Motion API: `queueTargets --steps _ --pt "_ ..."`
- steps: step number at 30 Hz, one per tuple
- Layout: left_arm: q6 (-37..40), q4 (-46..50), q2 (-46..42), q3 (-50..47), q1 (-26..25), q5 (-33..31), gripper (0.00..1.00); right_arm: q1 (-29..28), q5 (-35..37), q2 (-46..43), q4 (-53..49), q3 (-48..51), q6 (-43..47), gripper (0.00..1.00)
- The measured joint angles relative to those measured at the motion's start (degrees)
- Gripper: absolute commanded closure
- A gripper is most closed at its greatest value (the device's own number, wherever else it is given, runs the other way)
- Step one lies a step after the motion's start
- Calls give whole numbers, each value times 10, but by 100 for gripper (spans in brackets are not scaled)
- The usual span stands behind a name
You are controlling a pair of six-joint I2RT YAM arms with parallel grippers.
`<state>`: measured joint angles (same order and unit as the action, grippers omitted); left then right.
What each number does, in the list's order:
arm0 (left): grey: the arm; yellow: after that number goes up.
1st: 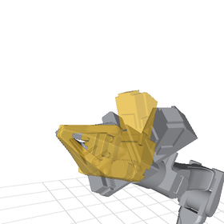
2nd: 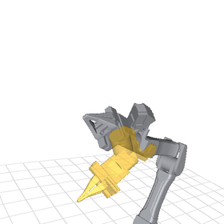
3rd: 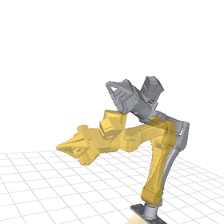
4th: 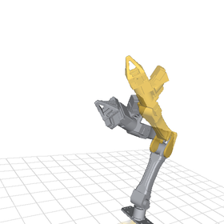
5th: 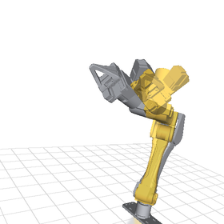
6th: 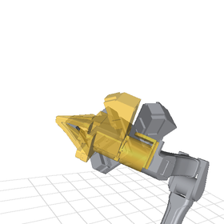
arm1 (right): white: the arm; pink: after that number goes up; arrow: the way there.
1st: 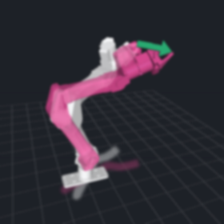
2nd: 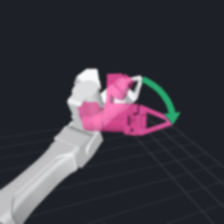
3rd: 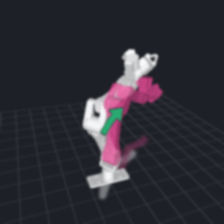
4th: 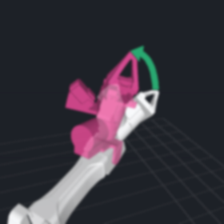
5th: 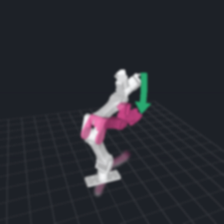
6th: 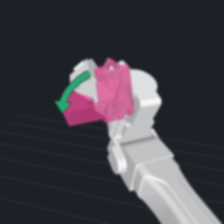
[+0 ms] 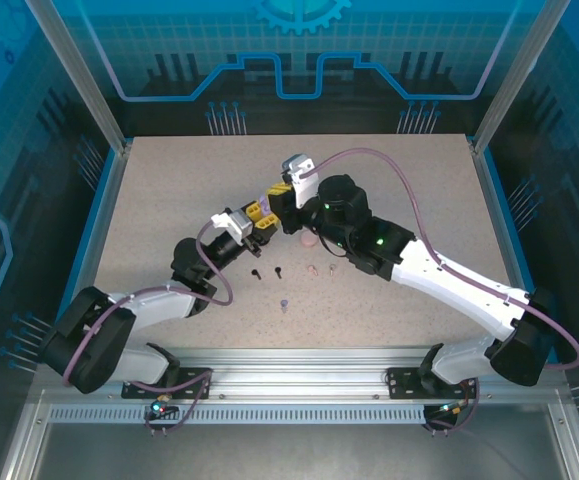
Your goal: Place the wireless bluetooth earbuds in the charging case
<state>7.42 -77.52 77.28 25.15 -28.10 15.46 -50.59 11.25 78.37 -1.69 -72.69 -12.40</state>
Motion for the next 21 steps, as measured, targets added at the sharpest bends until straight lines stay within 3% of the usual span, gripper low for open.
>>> queueTargets --steps 21 --pt "-3 11 -2 8 -3 0 100 2 -13 5 31 27 -16 92"
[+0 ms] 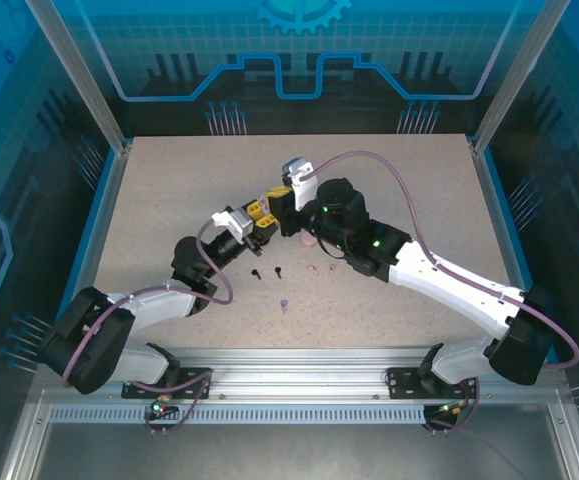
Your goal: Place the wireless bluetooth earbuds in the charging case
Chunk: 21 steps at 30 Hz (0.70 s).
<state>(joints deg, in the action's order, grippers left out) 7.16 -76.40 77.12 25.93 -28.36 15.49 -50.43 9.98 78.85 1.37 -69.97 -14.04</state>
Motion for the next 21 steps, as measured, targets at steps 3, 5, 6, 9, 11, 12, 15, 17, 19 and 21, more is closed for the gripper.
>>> queueTargets --steps 3,5,6,9,11,12,15,17,19,21 --pt "-2 7 0 0 0 0 100 2 0 -2 5 9 2 92" --pt "-2 11 0 0 0 0 100 2 0 -3 7 14 6 93" --pt "-2 12 0 0 0 0 100 2 0 -4 7 16 10 93" --pt "-2 12 0 0 0 0 100 2 -2 -5 9 17 22 93" --pt "-2 11 0 0 0 0 100 2 -10 -5 8 17 33 93" --pt "-2 11 -1 0 0 0 100 3 -15 -5 6 17 39 93" --pt "-8 12 -4 0 0 0 100 3 -32 -3 -4 16 59 93" --pt "-10 13 -4 0 0 -2 100 4 -37 3 -10 9 67 91" --pt "-12 14 -4 0 1 -5 100 6 -42 8 -14 2 71 83" --pt "-12 14 -4 0 1 -6 100 6 -46 9 -16 1 72 69"
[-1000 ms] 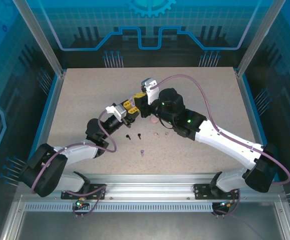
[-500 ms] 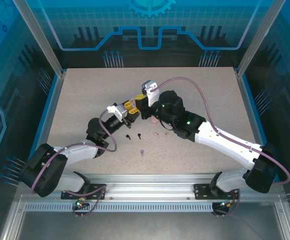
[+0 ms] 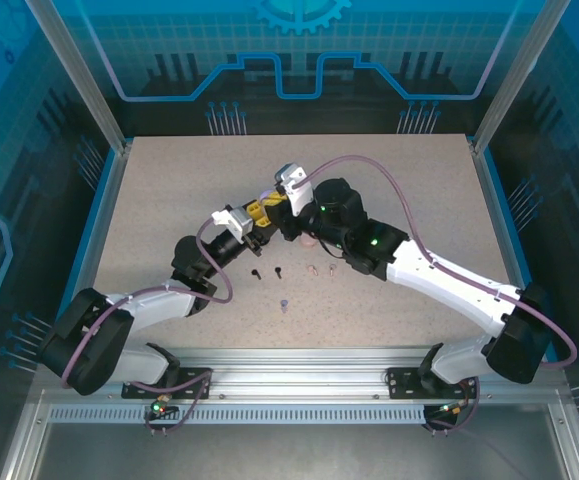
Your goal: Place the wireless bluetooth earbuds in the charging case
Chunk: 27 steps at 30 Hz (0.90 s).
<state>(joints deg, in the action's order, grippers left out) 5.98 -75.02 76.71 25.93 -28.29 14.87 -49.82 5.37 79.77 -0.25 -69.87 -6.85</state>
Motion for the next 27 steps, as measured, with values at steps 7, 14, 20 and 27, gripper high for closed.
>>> queueTargets --steps 7,14,20,27 --pt "0 -12 -1 0 -1 0 100 -2 -14 -1 -50 -32 -23 38" --pt "0 -21 -1 0 -1 -1 100 0 5 -62 -85 -48 -73 30" --pt "0 -21 0 0 -1 -12 100 0 70 -160 -117 -34 -139 30" --pt "0 -21 -1 0 -1 -26 100 7 144 -212 -185 86 -233 30"
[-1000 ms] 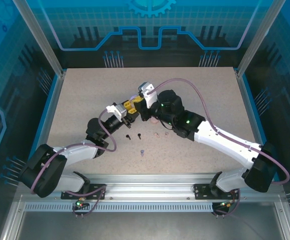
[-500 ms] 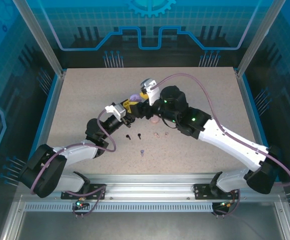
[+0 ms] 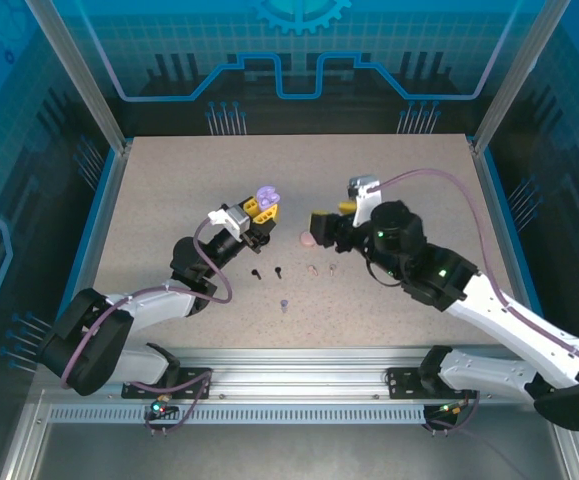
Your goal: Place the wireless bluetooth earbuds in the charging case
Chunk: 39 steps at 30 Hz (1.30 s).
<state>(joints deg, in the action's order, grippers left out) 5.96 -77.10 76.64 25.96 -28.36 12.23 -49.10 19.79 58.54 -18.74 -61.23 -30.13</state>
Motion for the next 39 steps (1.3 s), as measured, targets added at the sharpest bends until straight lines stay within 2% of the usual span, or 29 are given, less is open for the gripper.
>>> queueTargets --steps 6,12,25,34,39 --pt "0 0 -6 -4 0 -5 100 -7 14 36 -39 92 -71 32" --pt "0 -2 -27 -16 0 -27 100 -71 39 154 -55 93 -130 34" --pt "-7 -4 -51 -29 1 -111 100 -152 81 382 -113 -7 -290 37" --pt "-20 -8 -52 -29 16 -135 100 -170 83 469 -135 -76 -355 51" --pt "-31 -8 -52 -29 30 -138 100 -173 83 509 -150 -104 -370 55"
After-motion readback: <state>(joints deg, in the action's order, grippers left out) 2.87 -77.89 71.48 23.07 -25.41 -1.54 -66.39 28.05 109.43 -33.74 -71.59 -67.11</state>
